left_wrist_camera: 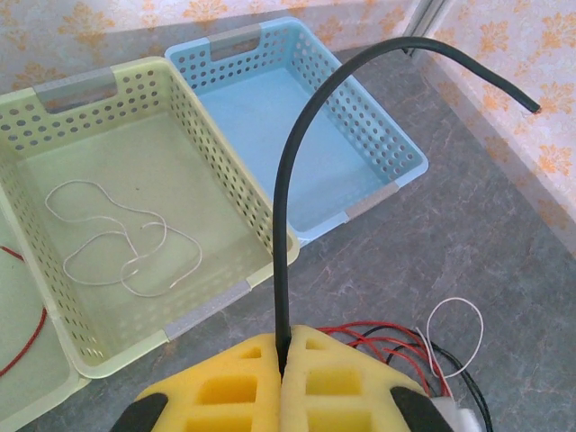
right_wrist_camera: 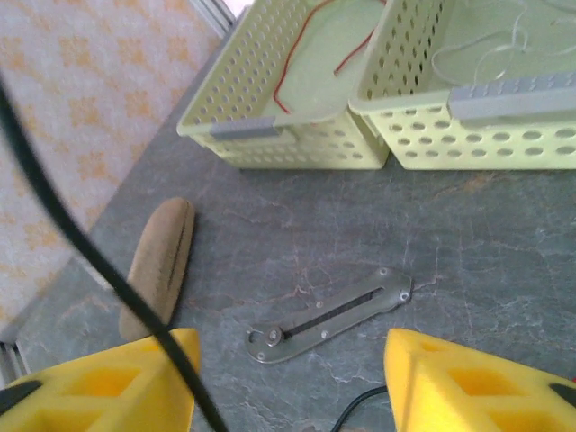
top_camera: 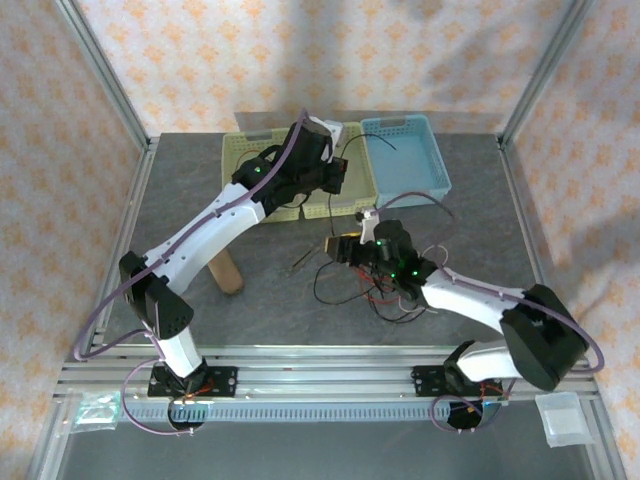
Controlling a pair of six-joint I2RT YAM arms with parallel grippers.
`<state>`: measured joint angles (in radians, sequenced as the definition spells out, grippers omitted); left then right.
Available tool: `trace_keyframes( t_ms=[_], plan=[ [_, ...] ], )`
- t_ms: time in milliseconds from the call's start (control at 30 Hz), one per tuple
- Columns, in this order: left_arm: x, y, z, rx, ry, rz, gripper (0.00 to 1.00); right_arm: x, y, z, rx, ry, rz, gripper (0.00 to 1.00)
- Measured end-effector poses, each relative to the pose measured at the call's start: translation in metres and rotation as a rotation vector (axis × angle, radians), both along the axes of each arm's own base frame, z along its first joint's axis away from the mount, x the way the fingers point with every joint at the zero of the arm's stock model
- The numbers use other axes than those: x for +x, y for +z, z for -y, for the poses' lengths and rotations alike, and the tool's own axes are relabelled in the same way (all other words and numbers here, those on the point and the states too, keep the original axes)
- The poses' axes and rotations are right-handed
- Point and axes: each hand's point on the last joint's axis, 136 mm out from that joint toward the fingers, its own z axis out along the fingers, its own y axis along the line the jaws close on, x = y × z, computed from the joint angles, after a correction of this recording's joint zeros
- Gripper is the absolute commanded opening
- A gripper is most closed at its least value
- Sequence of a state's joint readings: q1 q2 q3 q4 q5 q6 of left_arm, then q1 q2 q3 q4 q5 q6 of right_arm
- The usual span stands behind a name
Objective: Untangle the cables
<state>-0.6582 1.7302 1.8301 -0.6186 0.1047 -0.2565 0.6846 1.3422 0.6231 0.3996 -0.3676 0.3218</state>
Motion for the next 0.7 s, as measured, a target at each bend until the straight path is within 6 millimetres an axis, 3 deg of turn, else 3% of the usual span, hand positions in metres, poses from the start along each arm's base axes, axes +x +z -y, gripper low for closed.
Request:
trace_keyframes(
  t_ms=[233,400,533,700],
  plan=[
    [0.001,0.000,0.000,-0.002,0.000,-0.001,0.00,0.006,0.003,-0.015,0.012,0.022,0.031,0.16],
    [0.004,-0.003,-0.004,-0.001,0.011,-0.003,0.00,0.007,0.006,-0.016,0.018,0.020,0.041,0.00],
    [0.008,-0.008,-0.008,0.001,0.021,-0.011,0.02,0.005,0.015,-0.011,0.021,0.004,0.050,0.00],
    [0.013,-0.008,-0.007,-0.017,0.024,-0.012,0.26,0.008,0.050,-0.002,0.045,-0.045,0.106,0.00]
  ],
)
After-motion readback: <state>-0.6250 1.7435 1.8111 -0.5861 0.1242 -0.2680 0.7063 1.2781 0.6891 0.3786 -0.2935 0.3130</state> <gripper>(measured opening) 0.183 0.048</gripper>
